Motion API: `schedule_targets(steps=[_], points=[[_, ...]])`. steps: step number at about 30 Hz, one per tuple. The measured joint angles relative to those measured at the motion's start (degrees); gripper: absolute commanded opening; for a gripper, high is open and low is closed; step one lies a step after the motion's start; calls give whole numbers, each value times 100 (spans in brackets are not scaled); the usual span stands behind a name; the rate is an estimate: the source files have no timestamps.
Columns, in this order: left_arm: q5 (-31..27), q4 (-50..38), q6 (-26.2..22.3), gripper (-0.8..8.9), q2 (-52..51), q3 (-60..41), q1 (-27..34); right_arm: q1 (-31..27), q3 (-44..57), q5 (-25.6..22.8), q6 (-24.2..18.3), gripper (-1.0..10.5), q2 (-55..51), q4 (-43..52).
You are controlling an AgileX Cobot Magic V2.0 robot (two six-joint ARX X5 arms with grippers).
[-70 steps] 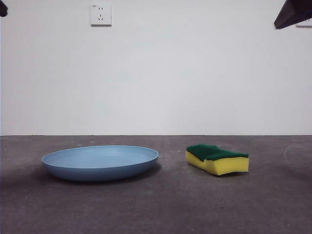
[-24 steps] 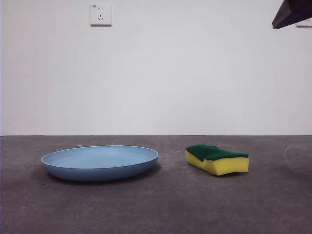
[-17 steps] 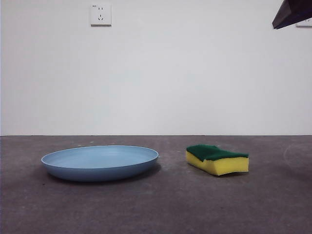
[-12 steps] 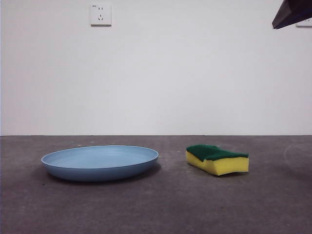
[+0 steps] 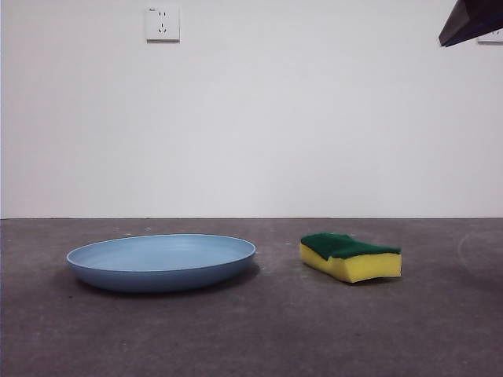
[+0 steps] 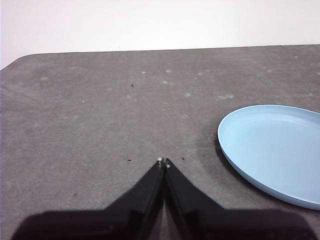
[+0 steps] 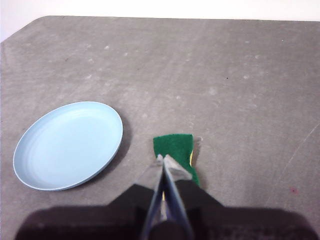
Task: Pick up the plate,pick up the cloth,clean the plate with the cloth
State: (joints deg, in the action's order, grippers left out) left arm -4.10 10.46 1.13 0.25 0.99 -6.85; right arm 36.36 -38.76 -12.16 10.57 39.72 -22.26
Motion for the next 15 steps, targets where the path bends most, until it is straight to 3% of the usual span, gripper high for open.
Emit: schedule_targets(steps=[15], points=[[0,-2,0,-3,2,0,0,0,2,0,-101,1,-9,-131]])
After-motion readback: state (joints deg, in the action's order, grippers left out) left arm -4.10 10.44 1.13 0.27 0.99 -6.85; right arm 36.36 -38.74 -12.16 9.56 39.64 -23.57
